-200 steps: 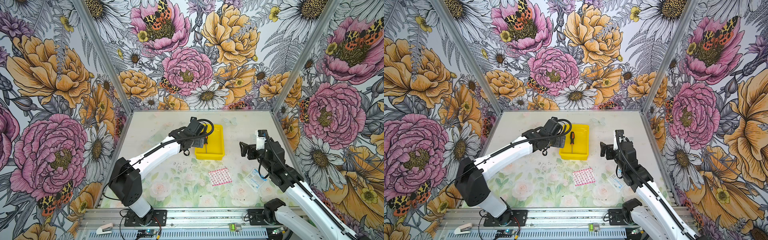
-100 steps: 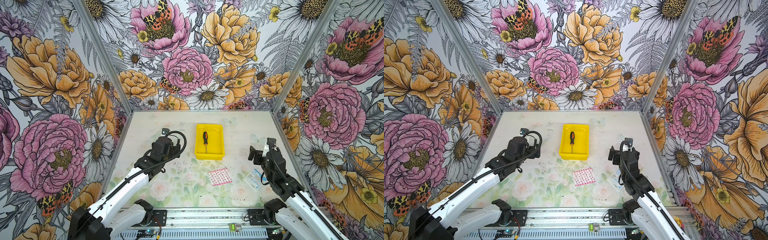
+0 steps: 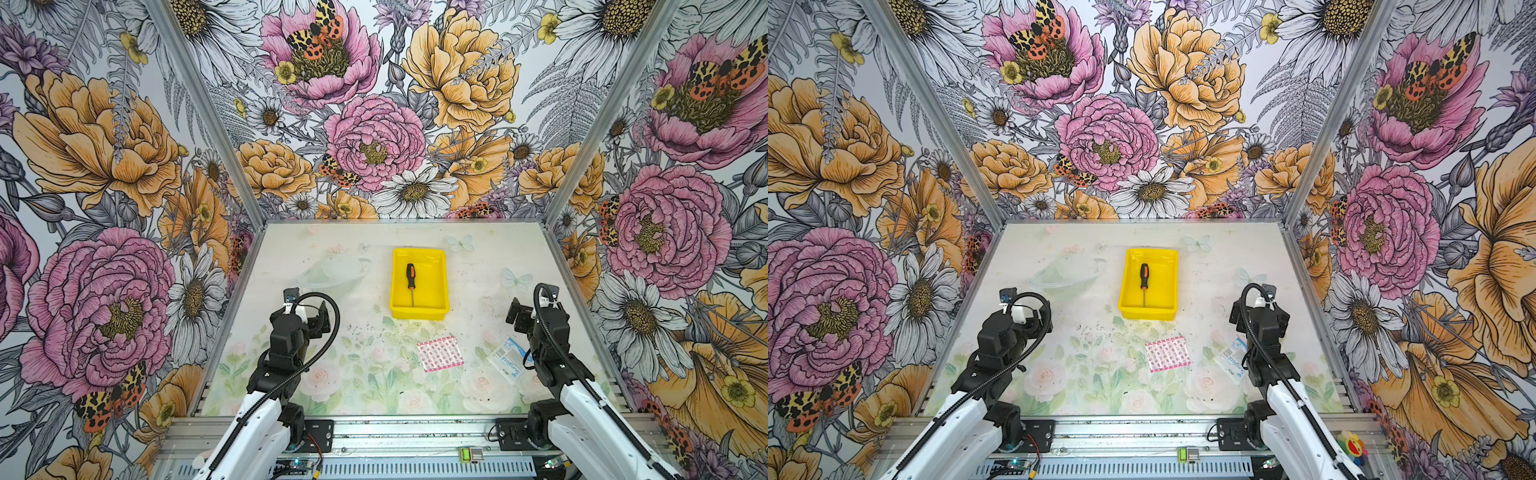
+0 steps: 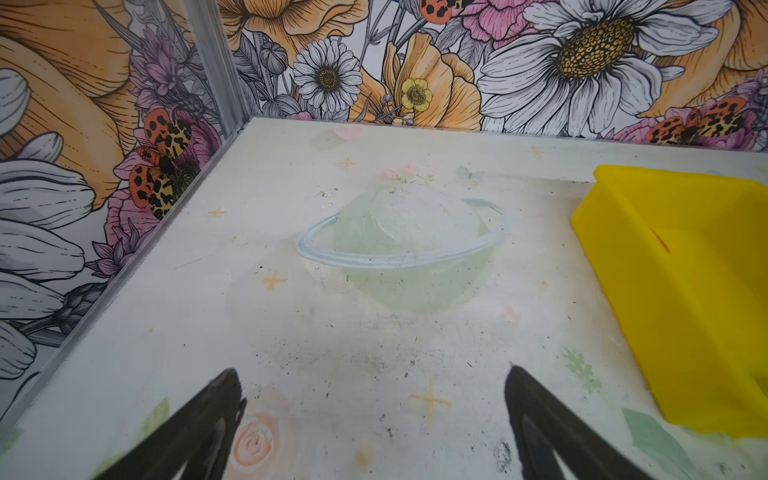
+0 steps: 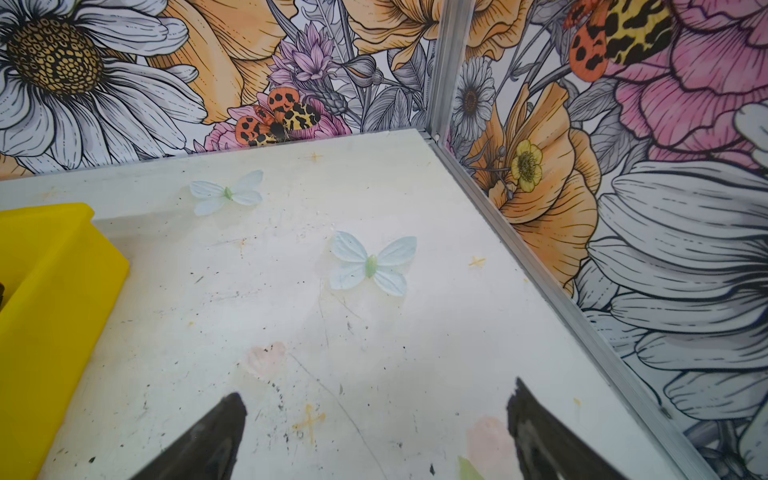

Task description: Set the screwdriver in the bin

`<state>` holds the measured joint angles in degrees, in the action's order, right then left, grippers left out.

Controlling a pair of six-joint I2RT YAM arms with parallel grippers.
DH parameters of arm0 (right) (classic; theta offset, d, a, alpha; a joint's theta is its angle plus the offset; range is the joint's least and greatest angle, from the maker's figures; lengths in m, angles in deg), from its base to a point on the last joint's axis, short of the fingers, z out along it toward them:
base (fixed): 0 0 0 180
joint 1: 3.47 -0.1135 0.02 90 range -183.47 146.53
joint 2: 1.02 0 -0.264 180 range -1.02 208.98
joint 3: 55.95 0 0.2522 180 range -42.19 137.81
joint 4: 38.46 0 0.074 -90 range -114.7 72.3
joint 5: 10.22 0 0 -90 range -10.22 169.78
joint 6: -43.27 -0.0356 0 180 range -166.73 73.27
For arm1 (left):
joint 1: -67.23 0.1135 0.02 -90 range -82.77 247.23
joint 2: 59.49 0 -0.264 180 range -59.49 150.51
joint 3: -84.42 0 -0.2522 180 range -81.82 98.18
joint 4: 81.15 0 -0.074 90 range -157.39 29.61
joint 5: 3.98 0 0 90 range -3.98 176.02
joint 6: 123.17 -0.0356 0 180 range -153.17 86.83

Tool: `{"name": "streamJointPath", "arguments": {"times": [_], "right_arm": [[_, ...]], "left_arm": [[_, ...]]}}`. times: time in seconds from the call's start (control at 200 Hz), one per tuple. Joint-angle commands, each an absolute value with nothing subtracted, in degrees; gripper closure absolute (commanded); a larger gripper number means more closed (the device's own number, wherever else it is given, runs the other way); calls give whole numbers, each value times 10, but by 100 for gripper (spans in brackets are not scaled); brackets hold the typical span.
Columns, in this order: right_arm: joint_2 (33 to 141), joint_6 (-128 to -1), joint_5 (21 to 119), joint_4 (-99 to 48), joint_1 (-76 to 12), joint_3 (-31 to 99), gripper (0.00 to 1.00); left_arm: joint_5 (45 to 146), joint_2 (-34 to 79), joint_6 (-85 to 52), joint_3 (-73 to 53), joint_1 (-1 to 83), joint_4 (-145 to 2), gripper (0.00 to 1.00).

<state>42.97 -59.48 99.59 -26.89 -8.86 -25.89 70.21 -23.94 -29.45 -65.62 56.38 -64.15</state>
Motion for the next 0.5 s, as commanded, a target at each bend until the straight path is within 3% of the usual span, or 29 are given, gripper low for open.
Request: {"name": "streamJointPath", "arguments": {"times": [0.0, 0.495], "right_arm": [[474, -585, 980, -372, -72, -272, 0], [660, -567, 939, -567, -20, -247, 0]], "left_arm": [[701, -226, -313, -668, 587, -707, 1], [694, -19, -310, -680, 619, -950, 1]]}}
